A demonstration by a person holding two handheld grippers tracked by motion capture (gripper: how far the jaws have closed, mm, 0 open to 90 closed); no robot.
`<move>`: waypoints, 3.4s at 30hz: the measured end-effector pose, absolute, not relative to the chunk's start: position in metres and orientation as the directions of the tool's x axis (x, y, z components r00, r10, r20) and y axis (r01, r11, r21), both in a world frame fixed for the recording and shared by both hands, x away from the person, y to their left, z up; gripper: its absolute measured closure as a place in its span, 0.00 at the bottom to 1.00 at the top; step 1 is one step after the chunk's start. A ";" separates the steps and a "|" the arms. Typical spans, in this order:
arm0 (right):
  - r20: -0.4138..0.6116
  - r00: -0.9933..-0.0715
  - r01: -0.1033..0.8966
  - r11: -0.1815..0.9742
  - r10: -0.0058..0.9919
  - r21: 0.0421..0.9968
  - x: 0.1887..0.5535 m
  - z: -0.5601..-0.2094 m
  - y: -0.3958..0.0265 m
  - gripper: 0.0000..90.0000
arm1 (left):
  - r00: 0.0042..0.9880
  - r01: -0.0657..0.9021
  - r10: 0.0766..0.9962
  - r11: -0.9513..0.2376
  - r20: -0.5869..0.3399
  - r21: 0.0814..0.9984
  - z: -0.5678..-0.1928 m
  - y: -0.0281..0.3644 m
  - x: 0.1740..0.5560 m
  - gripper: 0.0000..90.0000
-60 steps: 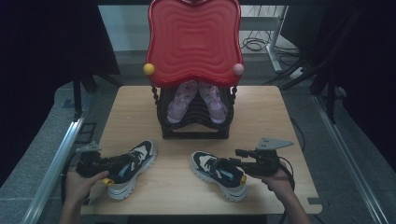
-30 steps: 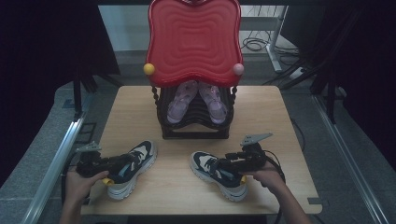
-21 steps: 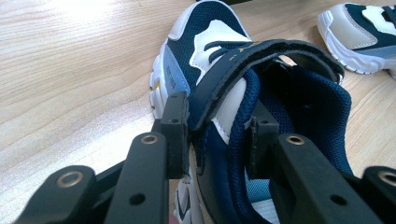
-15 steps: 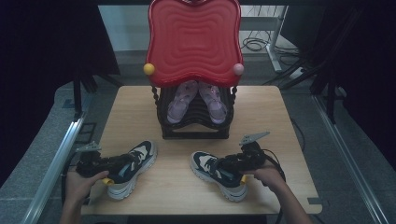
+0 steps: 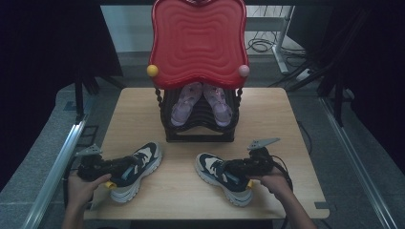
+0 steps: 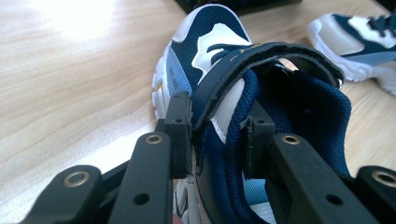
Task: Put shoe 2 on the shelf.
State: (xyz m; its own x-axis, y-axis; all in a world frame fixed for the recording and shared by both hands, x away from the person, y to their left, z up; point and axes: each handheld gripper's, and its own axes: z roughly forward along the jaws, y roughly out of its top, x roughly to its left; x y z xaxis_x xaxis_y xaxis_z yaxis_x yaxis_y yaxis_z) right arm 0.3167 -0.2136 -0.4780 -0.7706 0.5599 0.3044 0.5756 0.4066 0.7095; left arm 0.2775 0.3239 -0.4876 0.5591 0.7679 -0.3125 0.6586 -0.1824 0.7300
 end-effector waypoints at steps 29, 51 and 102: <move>0.331 -0.657 0.544 0.122 0.677 0.830 0.285 -0.477 -0.266 0.83 | 0.519 0.606 0.789 -0.068 -0.329 0.793 -0.477 0.326 0.272 0.77; 0.393 -0.522 0.522 -0.081 0.757 0.849 0.267 -0.480 -0.309 0.83 | 0.515 0.569 0.774 0.013 -0.368 0.822 -0.466 0.328 0.265 0.77; 0.413 -0.434 0.338 -0.280 0.801 0.899 0.301 -0.423 -0.325 0.82 | 0.473 0.430 0.820 0.103 -0.321 0.897 -0.416 0.330 0.286 0.77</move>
